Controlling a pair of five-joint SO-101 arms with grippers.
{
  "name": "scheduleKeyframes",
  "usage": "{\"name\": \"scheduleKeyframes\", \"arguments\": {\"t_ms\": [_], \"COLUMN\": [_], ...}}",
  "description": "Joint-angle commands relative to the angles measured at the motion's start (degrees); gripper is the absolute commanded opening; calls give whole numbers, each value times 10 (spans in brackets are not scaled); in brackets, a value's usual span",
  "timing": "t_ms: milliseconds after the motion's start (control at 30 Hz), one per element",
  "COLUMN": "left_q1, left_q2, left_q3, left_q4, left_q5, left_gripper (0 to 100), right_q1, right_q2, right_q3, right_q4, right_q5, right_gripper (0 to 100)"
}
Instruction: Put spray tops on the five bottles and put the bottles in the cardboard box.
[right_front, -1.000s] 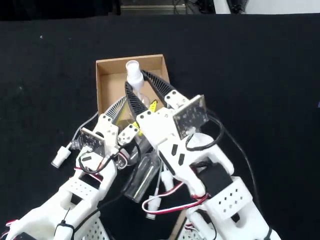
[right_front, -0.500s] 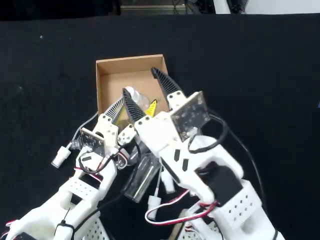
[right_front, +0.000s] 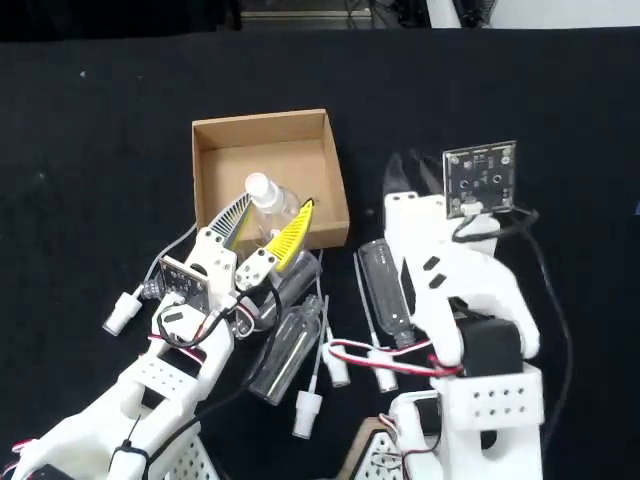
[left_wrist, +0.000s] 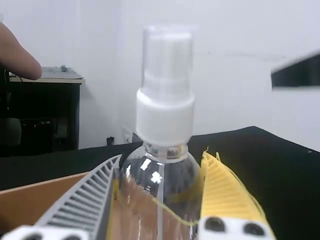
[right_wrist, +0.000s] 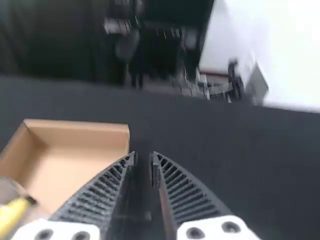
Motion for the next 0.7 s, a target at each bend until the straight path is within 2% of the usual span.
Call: {"name": "scheduleKeyframes", "arguments": {"t_ms": [0,67,167,300,367,533,600,667], "left_q1": [-16,-20,-17,-17,-18,-18,-18,-18], "left_q2": [-6,-7,-7,-7,-7,-33,-75,-133], "left_q3": [6,-20,-80,-161,-175,-175,-177,-188], "left_q4": [75,127,256,405,424,408,442,513], "left_q5": [0,-11,-61,-52,-46,-51,-51,-51], "left_gripper": [30,30,30,30,30,30,30,30], "right_q1": [18,18,18,19,19,20,26,40], "right_q2": [-22,-22,-22,-22,-22,-22,-22,-21], "right_q3": [43,80,131,187,213,274,295,309], "right_q4": [-44,-76,-130,-170,-193,-273,-304,-331], "right_q5": [0,0,0,4,4,5,5,4], "right_gripper": [44,53,53,53,53,53,53,53]}}
